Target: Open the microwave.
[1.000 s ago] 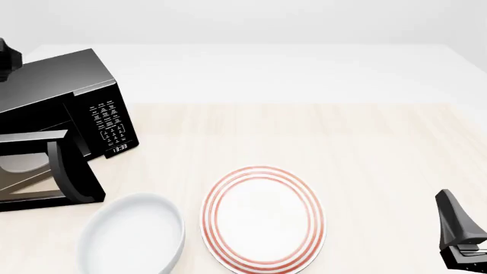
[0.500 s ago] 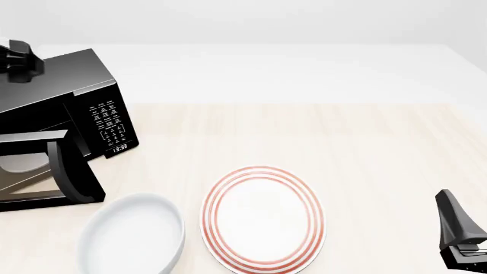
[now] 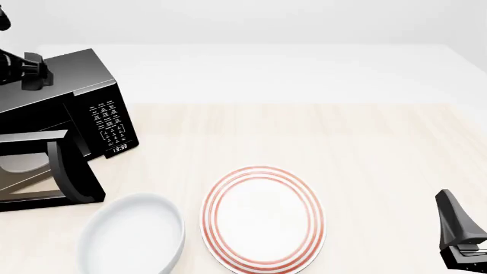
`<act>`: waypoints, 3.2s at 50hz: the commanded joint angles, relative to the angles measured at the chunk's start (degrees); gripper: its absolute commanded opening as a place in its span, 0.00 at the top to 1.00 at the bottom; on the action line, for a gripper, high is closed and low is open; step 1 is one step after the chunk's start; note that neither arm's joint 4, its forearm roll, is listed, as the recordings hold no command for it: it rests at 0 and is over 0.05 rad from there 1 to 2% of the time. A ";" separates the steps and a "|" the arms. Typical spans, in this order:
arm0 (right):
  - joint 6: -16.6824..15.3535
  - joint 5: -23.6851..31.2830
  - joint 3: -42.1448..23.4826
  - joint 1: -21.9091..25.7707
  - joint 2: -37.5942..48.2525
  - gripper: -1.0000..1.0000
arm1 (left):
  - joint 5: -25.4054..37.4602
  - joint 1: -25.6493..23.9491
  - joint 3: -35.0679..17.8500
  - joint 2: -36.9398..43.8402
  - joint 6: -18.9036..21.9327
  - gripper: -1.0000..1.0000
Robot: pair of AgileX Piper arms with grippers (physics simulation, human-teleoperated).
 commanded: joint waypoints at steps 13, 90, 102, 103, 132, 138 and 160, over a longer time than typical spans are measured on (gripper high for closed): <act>0.00 0.01 0.00 0.01 0.00 0.00 | -3.43 1.83 3.41 3.52 0.15 0.00; 0.19 -3.74 3.69 -0.58 0.01 0.00 | -14.62 5.33 14.98 7.68 -0.89 0.00; 0.20 -3.74 3.67 -0.58 0.01 0.00 | -15.88 5.40 17.14 7.48 -1.23 0.00; 0.20 -3.74 3.67 -0.57 0.01 0.00 | -15.89 5.51 17.22 7.40 -1.23 0.00; 0.21 -3.74 3.66 -0.60 0.02 0.00 | -15.37 6.94 18.37 6.05 -0.40 0.00; 0.22 -3.74 3.66 -0.61 0.02 0.00 | -15.64 7.36 19.47 5.55 -0.08 0.00; 0.22 -0.05 -0.01 -0.58 0.00 0.00 | -16.40 8.18 22.65 3.37 0.68 0.00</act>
